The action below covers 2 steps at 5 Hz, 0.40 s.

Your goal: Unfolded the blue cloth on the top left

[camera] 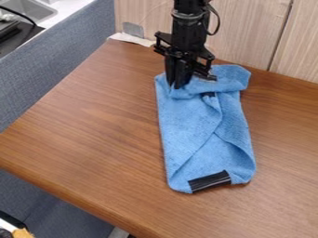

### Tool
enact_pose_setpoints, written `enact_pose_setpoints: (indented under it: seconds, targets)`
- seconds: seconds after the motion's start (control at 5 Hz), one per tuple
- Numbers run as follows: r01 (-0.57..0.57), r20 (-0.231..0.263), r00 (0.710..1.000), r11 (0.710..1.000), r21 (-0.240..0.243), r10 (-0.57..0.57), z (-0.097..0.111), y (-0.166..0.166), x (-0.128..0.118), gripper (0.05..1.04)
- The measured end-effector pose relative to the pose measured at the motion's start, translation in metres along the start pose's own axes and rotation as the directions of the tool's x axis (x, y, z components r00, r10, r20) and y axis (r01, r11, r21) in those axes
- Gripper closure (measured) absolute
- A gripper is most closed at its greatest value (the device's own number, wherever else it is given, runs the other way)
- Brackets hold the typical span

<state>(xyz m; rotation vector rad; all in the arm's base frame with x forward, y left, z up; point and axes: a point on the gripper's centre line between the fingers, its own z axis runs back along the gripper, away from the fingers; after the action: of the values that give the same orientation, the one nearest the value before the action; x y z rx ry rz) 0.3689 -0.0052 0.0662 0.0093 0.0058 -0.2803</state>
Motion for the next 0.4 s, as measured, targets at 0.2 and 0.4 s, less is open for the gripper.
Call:
enact_pose_setpoints:
  seconds: [0.2, 0.4]
  targets:
    - [-0.005, 0.015, 1.0, 1.0, 0.004, 0.005, 0.009, 0.003, 0.005, 1.023]
    - [-0.055, 0.05, 0.997, 0.998, 0.015, 0.054, 0.024, 0.024, 0.011, 1.029]
